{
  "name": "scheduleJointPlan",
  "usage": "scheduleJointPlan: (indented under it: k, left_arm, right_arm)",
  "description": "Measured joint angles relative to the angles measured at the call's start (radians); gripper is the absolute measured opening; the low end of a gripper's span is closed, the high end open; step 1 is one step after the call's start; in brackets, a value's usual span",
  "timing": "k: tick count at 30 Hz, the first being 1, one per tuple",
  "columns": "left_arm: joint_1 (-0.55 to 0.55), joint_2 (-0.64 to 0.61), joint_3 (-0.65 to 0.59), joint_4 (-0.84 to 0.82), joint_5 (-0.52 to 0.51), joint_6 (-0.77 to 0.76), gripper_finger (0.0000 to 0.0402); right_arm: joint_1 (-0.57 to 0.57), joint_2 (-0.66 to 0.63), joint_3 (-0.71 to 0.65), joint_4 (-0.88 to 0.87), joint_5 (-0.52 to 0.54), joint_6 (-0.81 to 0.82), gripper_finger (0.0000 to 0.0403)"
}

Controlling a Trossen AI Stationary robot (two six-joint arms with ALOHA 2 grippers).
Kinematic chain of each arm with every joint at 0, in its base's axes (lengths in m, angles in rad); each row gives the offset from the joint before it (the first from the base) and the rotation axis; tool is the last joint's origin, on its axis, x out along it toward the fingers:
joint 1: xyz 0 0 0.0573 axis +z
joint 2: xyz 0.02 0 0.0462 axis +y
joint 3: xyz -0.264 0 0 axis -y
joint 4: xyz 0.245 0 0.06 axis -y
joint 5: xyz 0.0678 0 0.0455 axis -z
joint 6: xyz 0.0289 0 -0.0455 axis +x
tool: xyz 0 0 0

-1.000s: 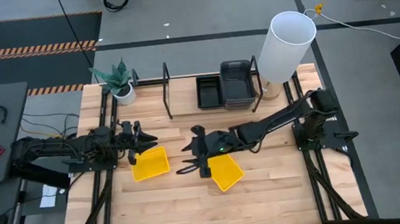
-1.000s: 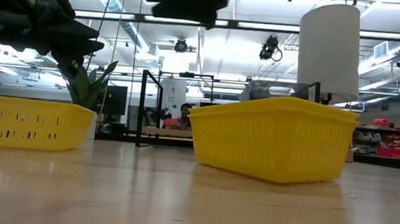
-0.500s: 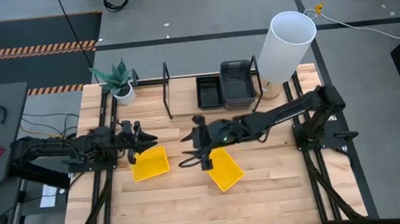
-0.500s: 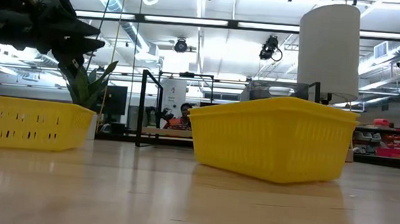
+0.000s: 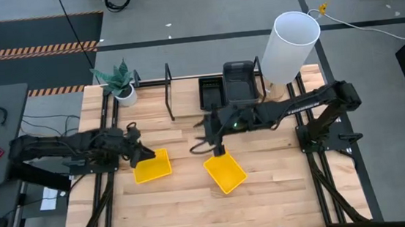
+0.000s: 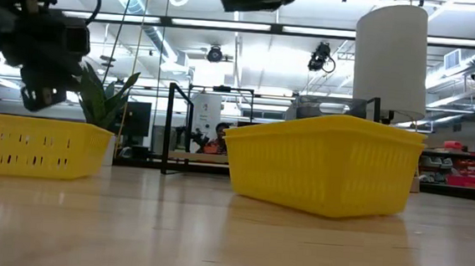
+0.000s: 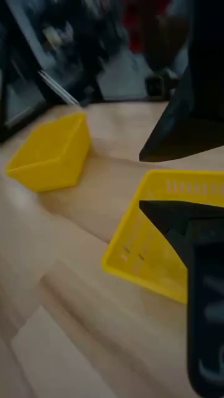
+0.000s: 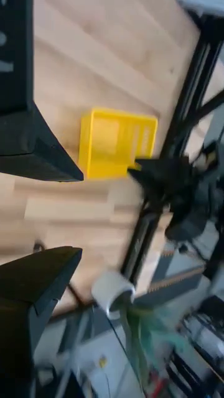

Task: Stack baskets on shelf by color
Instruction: Stack the left yellow bin on top of the right stacked yellow bins

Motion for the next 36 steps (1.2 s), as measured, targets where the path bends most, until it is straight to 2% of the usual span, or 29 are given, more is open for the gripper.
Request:
scheduleJointPlan:
  k: [4,8,13,18,20,24,27,30,36]
  left_arm:
    - [-0.05,0.067,0.124,-0.142,-0.044,0.046,0.0117]
    - [-0.104,0.144,0.174,-0.161,-0.047,0.029,0.0117]
    - [-0.125,0.261,0.246,-0.218,-0.023,-0.067,0.0116]
    - [-0.197,0.429,0.407,-0.342,-0.062,-0.011,0.0099]
    - [-0.213,0.489,0.473,-0.444,-0.082,0.018,0.0092]
    - [-0.224,0.597,0.556,-0.575,-0.127,0.036,0.009]
    - [-0.214,0.671,0.587,-0.563,-0.134,0.078,0.011]
    - [-0.192,0.753,0.621,-0.617,-0.168,0.131,0.0141]
    - [-0.136,0.863,0.647,-0.683,-0.203,0.279,0.0189]
  right_arm:
    - [-0.045,-0.063,0.0,-0.01,0.0,-0.038,0.0185]
    - [-0.077,-0.104,-0.01,-0.021,-0.037,-0.001,0.0185]
    - [-0.085,-0.127,-0.102,0.027,-0.078,0.01,0.0185]
    - [-0.104,-0.175,-0.187,0.04,-0.078,-0.005,0.0185]
    - [-0.111,-0.211,-0.218,0.056,-0.078,0.004,0.0185]
    - [-0.112,-0.29,-0.326,0.184,-0.087,-0.011,0.0185]
    - [-0.112,-0.341,-0.405,0.296,-0.089,-0.022,0.0185]
    - [-0.112,-0.389,-0.458,0.353,-0.088,-0.016,0.0185]
    - [-0.108,-0.433,-0.494,0.363,-0.089,0.006,0.0185]
